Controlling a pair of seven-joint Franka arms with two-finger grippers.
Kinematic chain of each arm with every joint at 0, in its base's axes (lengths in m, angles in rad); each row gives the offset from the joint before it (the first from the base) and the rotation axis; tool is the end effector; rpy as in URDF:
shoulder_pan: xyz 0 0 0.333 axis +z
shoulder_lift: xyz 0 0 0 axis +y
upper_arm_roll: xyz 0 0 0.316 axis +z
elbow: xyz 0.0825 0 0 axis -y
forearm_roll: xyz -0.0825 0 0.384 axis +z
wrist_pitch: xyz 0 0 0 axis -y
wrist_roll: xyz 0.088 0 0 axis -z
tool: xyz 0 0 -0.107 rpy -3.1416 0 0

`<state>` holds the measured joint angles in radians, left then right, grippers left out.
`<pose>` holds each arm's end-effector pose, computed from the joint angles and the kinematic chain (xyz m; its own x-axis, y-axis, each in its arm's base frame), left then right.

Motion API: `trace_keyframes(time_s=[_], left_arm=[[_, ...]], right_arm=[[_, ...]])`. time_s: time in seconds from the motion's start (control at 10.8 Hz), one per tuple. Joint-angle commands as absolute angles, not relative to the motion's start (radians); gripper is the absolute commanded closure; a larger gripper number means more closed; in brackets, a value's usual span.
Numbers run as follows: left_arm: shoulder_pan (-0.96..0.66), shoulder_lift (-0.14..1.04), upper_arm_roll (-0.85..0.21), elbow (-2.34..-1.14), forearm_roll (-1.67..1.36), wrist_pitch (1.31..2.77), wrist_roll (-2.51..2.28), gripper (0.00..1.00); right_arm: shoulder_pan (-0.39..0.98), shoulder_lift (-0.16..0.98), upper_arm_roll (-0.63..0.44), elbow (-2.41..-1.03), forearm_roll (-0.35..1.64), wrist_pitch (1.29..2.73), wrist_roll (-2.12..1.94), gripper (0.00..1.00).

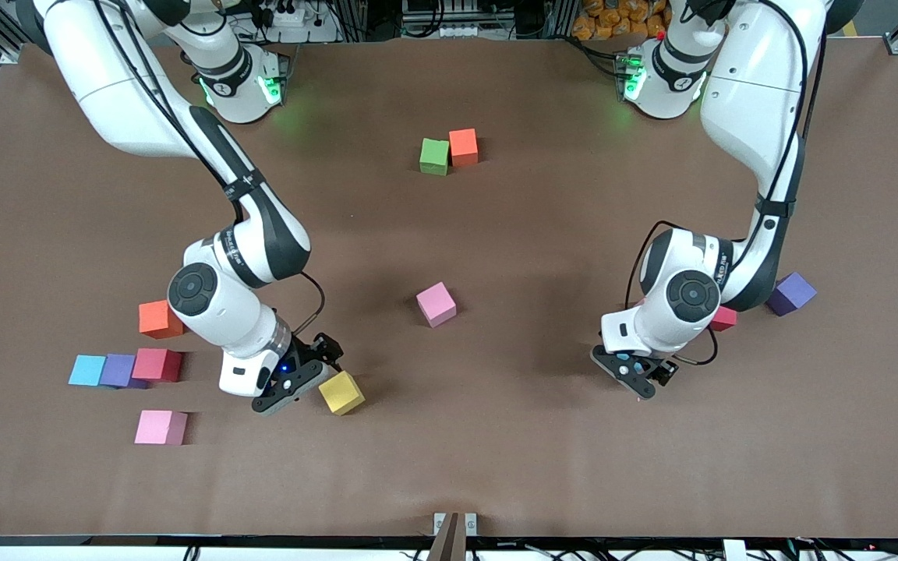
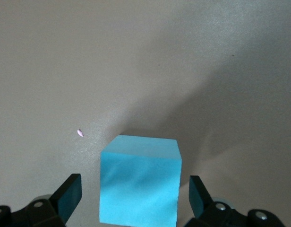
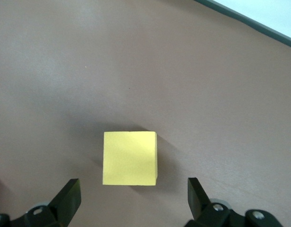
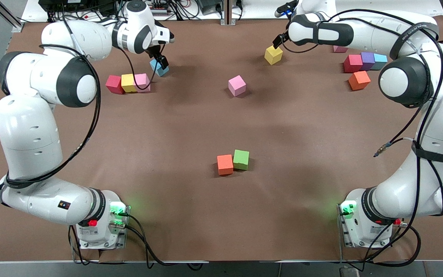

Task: Form number 2 with 11 blocks
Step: 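Grasp the yellow cube with the right gripper while the left gripper lifts cyan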

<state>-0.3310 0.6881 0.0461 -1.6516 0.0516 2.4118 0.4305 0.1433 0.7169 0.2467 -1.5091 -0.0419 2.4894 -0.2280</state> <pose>0.6643 -0.1983 0.2170 0.7203 -0.6927 0.0366 -0.6880 -0.7202 -0.0897 0.6954 0.2482 0.2800 0.8107 0.5040 0.2978 0.5431 -0.8374 -0.0614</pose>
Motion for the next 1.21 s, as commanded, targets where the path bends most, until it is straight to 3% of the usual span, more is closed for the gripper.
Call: trace_keyframes(time_s=[0.0, 0.28, 0.46, 0.93, 1.12], left_arm=[[-0.336, 0.683, 0.058, -1.666, 0.063, 2.422, 0.433, 0.00], [-0.331, 0.683, 0.058, -1.670, 0.055, 2.422, 0.431, 0.00], [-0.328, 0.681, 0.058, -1.671, 0.052, 2.422, 0.431, 0.09], [-0.336, 0.669, 0.058, -1.669, 0.018, 2.422, 0.399, 0.80], [-0.339, 0.628, 0.054, -1.692, 0.017, 2.413, 0.332, 0.95]], right_arm=[[0.201, 0.739, 0.226, -1.496, -0.048, 2.570, -0.190, 0.00], [0.212, 0.799, 0.221, -1.493, -0.052, 2.672, -0.193, 0.00], [0.213, 0.824, 0.195, -1.482, -0.162, 2.691, -0.193, 0.00], [0.203, 0.865, 0.189, -1.488, -0.178, 2.784, -0.189, 0.00], [0.201, 0.877, 0.189, -1.488, -0.175, 2.792, -0.183, 0.00]])
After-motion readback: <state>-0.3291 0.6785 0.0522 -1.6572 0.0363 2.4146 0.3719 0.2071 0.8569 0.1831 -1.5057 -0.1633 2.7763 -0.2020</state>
